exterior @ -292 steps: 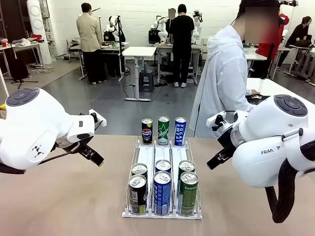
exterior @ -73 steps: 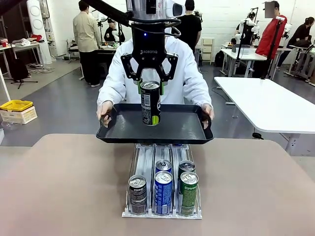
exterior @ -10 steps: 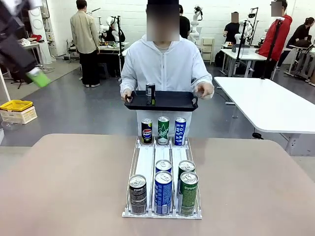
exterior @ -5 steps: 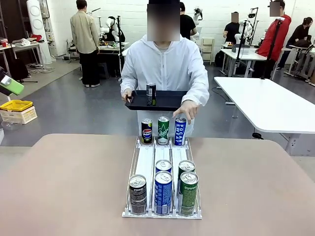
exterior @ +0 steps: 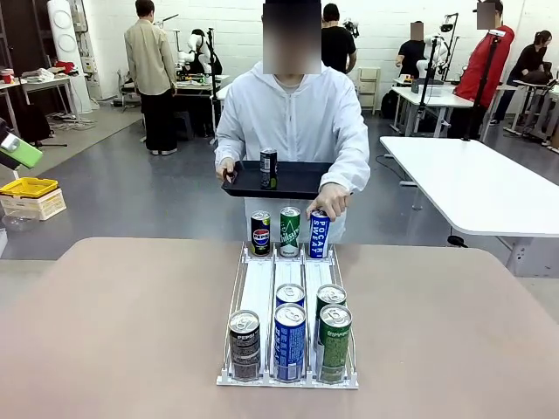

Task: Retrieve and hand over the desired beverage to the person.
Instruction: Pick up another can of the same type that the person held from the Automatic Can Dispenser.

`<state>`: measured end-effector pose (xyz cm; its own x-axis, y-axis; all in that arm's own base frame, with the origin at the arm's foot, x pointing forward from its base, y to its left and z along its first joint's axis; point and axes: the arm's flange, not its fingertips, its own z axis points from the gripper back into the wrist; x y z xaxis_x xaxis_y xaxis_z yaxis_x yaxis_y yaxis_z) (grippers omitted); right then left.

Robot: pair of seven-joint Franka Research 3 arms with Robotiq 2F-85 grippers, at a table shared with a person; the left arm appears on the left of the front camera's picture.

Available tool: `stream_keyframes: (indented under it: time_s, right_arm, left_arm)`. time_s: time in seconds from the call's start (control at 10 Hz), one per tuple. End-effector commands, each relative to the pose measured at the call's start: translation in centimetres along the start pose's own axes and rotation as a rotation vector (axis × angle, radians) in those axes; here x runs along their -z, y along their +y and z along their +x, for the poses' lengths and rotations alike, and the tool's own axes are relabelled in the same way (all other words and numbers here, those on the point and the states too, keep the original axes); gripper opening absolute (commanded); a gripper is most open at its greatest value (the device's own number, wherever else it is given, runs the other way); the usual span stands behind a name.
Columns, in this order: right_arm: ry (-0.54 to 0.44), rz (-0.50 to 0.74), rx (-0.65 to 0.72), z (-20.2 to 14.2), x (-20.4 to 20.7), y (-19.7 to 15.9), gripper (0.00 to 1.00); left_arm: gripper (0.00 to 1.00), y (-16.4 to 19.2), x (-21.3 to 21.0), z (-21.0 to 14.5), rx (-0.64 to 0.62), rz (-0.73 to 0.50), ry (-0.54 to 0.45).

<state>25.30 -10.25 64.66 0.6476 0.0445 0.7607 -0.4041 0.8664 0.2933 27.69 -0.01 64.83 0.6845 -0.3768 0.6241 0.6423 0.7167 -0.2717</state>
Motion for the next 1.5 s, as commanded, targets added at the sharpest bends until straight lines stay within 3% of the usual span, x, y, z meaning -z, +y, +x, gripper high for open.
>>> stream_keyframes:
  time_s: [0.0, 1.4]
  right_arm:
    - [-0.002, 0.02, -0.004, 0.01, 0.18, 0.03, 1.0]
    - [-0.002, 0.02, -0.004, 0.01, 0.18, 0.03, 1.0]
  left_arm:
    - [1.0, 0.04, 0.08, -0.02, 0.002, -0.005, -0.002]
    - [1.0, 0.04, 0.08, -0.02, 0.002, -0.005, -0.002]
